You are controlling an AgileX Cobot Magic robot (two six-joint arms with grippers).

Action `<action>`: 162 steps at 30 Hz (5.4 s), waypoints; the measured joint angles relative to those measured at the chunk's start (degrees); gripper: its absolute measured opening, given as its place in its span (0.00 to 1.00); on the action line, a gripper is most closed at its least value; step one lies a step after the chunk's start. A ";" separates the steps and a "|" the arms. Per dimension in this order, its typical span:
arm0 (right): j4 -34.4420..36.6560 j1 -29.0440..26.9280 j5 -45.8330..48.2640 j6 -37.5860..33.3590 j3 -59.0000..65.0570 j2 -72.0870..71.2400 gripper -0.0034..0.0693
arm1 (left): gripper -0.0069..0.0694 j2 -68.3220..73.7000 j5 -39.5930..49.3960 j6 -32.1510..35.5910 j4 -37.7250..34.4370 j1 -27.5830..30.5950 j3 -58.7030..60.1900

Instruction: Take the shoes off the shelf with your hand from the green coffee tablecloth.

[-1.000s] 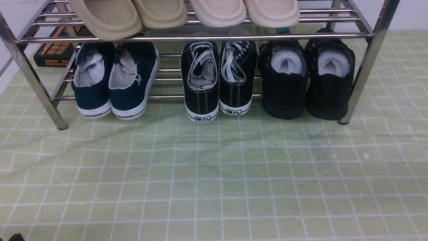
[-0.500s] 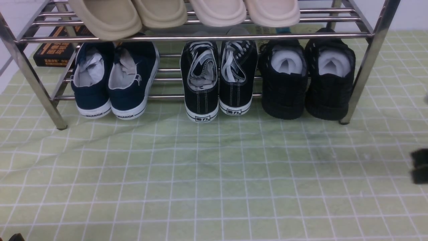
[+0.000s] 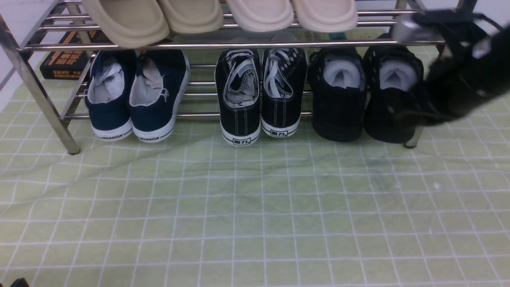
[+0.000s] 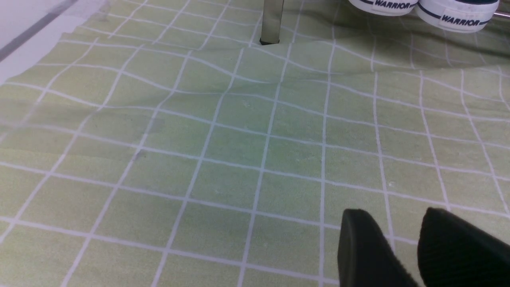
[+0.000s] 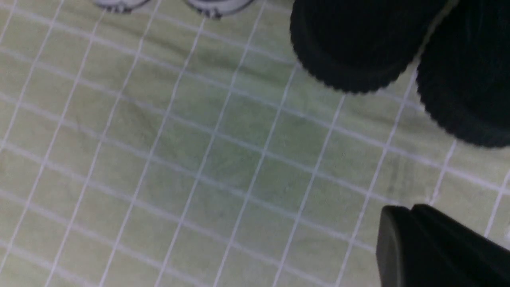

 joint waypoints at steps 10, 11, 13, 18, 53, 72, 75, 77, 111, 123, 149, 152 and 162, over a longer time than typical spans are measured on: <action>-18.32 2.84 -3.50 22.50 -13.47 12.71 0.41 | 0.41 0.00 0.00 0.00 0.00 0.00 0.00; -20.05 2.84 -4.70 25.13 -13.69 13.75 0.48 | 0.41 0.00 0.00 0.00 0.00 0.00 0.00; -21.97 2.84 -6.18 27.93 -13.77 14.82 0.56 | 0.41 0.00 0.00 0.00 0.00 0.00 0.00; -26.22 2.84 -9.58 32.22 -13.99 16.98 0.69 | 0.41 0.00 0.00 0.00 0.00 0.00 0.00; -21.52 2.84 -3.49 30.09 -13.74 14.37 0.08 | 0.41 0.00 0.00 0.00 0.00 0.00 0.00; -11.53 5.43 19.89 16.87 -11.23 0.50 0.08 | 0.41 0.00 0.00 0.00 0.00 0.00 0.00; -11.89 7.64 20.37 18.45 -7.69 -3.83 0.08 | 0.41 0.00 0.00 0.00 0.00 0.00 0.00; -12.04 9.21 20.50 20.10 -4.51 -7.03 0.08 | 0.41 0.00 0.00 0.00 0.00 0.00 0.00; -13.52 13.67 -7.73 28.25 24.66 -11.18 0.08 | 0.41 0.00 0.00 0.00 0.00 0.00 0.00; -15.73 13.71 -13.21 30.00 24.77 -9.56 0.08 | 0.41 0.00 0.00 0.00 0.00 0.00 0.00; -14.58 13.71 -10.37 32.96 24.66 -3.68 0.24 | 0.41 0.00 0.00 0.00 0.00 0.00 0.00; -14.31 13.71 -8.65 32.96 24.54 -3.74 0.38 | 0.41 0.00 0.00 0.00 0.00 0.00 0.00; -13.90 13.71 7.61 24.20 13.36 -8.76 0.61 | 0.41 0.00 0.00 0.00 0.00 0.00 0.00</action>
